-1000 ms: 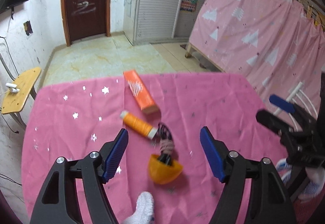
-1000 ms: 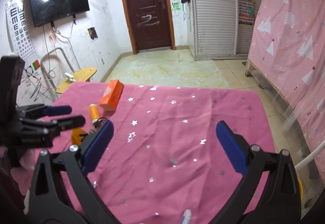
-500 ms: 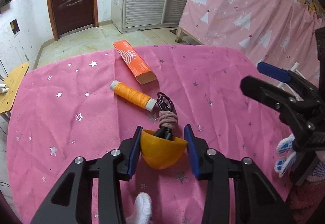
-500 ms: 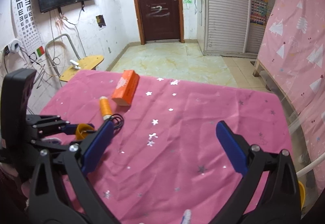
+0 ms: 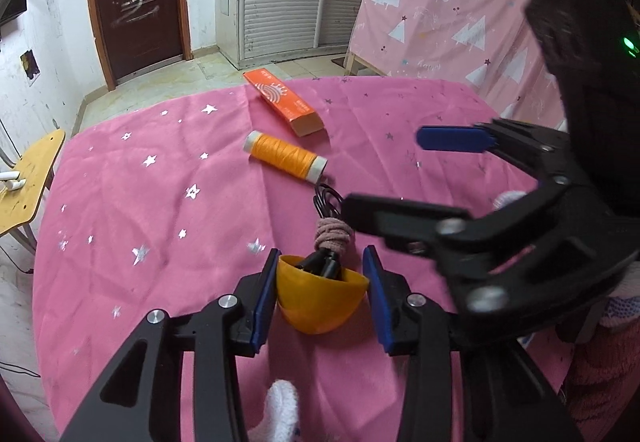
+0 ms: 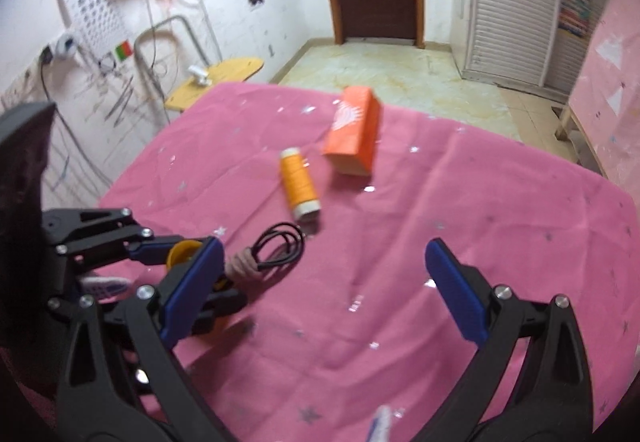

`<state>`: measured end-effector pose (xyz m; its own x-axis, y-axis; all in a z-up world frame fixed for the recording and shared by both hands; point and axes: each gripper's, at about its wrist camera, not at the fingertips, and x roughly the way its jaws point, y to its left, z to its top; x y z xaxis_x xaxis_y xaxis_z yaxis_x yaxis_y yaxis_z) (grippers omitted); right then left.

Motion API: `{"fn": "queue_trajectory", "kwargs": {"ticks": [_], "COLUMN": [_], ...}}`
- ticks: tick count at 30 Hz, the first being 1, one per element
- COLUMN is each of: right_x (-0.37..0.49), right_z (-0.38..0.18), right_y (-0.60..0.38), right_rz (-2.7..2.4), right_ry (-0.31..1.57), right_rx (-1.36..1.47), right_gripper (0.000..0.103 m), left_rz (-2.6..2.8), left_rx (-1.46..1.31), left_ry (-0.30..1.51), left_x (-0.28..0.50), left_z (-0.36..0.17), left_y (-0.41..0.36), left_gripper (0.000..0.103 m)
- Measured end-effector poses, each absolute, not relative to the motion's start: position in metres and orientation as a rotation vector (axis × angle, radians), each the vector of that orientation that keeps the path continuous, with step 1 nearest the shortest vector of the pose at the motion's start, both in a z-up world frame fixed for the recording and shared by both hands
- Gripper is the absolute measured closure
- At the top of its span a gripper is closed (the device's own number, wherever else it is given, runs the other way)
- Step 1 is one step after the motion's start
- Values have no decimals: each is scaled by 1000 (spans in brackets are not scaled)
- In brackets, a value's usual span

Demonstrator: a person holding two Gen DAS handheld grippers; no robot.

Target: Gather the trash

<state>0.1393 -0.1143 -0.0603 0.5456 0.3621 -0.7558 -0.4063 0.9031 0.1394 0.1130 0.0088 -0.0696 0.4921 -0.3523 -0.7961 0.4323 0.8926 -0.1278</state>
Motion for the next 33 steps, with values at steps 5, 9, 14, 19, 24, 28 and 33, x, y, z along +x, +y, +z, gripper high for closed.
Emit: {"fn": "queue_trajectory", "kwargs": {"ticks": [5,9,14,19,24,28,33], "right_x": [143,146,146,150,154,150,149], "right_z": [-65,-67,-65,-68,-69,-68,-67], "right_y": [-94,-91,-89,-80,-79,-80,-79], "right_rz": [493,554,630,705,738,752,730], "right_ry": [939,979,1016,1064,1102,1133,1126], "right_rx": [-108,-78,-45,24,78,82,89], "right_gripper": [34,43,67,75,75,80,87], "left_rz": [-481,-482,-484,-476,-471,-463,-456], "left_rx": [87,84,87,110,119,131,131], "left_ry": [940,938,933,922,925,919,917], "left_x": [104,104,102,98,96,94,90], "left_z": [-70,-69,-70,-70,-71,-71,-70], "left_y": [16,15,15,13,11,10,9], "left_gripper": [70,70,70,70,70,70,70]}}
